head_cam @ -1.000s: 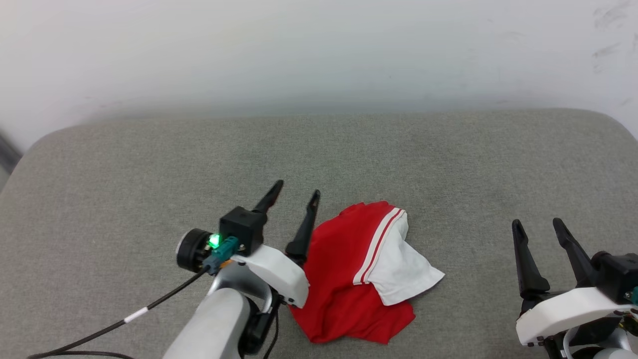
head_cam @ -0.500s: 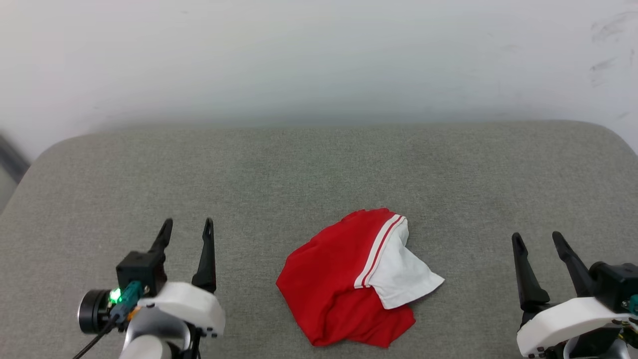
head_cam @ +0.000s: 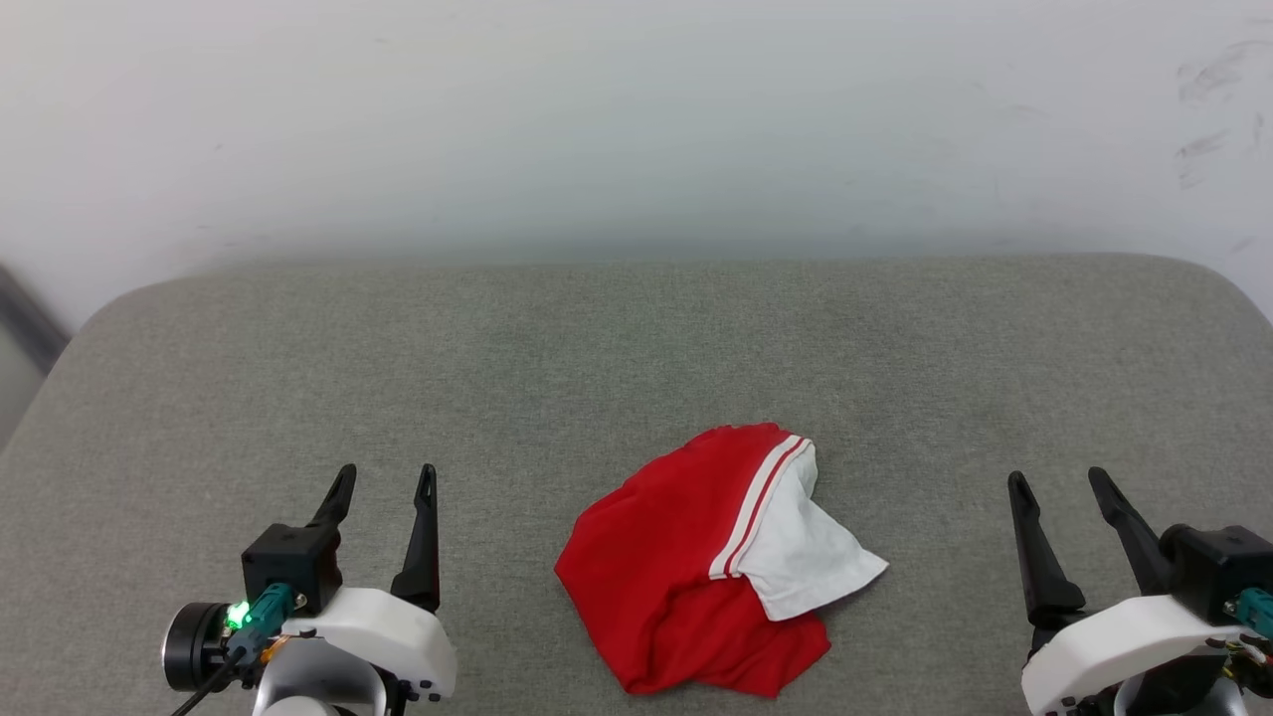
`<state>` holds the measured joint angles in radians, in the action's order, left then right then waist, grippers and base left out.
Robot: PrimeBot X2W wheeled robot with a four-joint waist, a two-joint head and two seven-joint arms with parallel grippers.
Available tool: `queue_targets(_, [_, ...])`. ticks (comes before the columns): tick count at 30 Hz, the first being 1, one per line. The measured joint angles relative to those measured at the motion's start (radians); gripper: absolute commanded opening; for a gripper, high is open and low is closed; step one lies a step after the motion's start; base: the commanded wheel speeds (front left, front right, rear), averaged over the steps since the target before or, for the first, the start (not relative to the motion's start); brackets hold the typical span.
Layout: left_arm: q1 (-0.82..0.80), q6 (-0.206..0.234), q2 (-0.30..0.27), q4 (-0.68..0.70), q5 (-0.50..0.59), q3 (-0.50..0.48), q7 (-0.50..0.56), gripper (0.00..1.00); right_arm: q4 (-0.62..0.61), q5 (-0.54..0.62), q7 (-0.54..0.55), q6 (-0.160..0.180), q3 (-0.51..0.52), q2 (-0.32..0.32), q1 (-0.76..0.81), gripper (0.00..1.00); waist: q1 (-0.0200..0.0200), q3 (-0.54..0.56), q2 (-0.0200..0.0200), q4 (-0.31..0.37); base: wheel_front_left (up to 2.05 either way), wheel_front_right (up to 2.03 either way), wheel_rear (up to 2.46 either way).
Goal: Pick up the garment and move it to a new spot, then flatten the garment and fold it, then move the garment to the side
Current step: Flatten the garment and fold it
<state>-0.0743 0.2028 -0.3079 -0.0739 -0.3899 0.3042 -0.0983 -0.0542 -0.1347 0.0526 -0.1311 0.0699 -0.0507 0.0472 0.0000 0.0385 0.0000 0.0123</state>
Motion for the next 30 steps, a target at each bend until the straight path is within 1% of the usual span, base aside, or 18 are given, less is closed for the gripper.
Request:
queue_targets(4, [0.0, 0.001, -0.001, 0.003, 0.0, 0.003, 0.0, 1.0, 0.005, 0.006, 0.016, 0.0, 0.003, 0.0, 0.0, 1.0, 0.0, 0.0, 0.0, 0.003, 0.0, 0.0, 0.0])
queue_targets(6, [-0.003, 0.004, 0.0, 0.005, 0.001, 0.005, -0.001, 1.0, 0.027, -0.01, 0.065, 0.0, 0.017, 0.0, 0.0, 1.0, 0.0, -0.004, 0.0, -0.001, 0.0, 0.0, 0.0])
queue_targets(9, [-0.018, 0.003, 0.007, 0.01, 0.001, 0.009, -0.01, 1.0, 0.084, -0.008, 0.183, 0.0, 0.07, -0.001, -0.001, 1.0, 0.0, -0.012, 0.0, -0.014, 0.0, 0.0, 0.0])
queue_targets(12, [-0.031, -0.002, 0.018, 0.009, 0.0, 0.018, -0.018, 1.0, 0.127, -0.009, 0.321, 0.0, 0.082, 0.0, -0.013, 1.0, 0.0, -0.021, 0.0, -0.039, 0.0, 0.0, 0.0])
queue_targets(14, [-0.044, -0.011, 0.026, 0.008, -0.005, 0.023, -0.019, 1.0, 0.154, -0.014, 0.425, 0.0, 0.06, -0.008, -0.032, 1.0, 0.0, -0.03, 0.0001, -0.058, 0.0, 0.0, 0.0])
queue_targets(16, [-0.061, -0.02, 0.031, 0.007, -0.007, 0.033, -0.021, 1.0, 0.169, -0.044, 0.515, 0.0, 0.036, -0.018, -0.051, 1.0, 0.0, -0.046, 0.0001, -0.074, 0.0, 0.0, 0.0])
queue_targets(19, [-0.093, -0.033, 0.035, 0.004, -0.003, 0.046, -0.029, 1.0, 0.181, -0.08, 0.621, 0.0, 0.002, -0.045, -0.099, 1.0, 0.0, -0.073, 0.0, -0.1, 0.0, 0.0, 0.0])
queue_targets(22, [-0.122, -0.044, 0.045, 0.001, 0.002, 0.06, -0.038, 1.0, 0.194, -0.102, 0.677, 0.0, -0.035, -0.07, -0.152, 1.0, 0.0001, -0.104, 0.0, -0.125, 0.0, 0.0, 0.0])
queue_targets(25, [-0.149, -0.055, 0.057, -0.013, 0.007, 0.076, -0.052, 1.0, 0.223, -0.112, 0.697, 0.0, -0.065, -0.096, -0.208, 1.0, 0.0001, -0.137, 0.0, -0.148, 0.0, 0.0, 0.0])
queue_targets(30, [-0.168, -0.064, 0.071, -0.046, 0.003, 0.083, -0.068, 1.0, 0.327, -0.127, 0.742, 0.0, -0.105, -0.125, -0.267, 1.0, 0.0001, -0.182, 0.0, -0.183, 0.0, 0.0, 0.0])
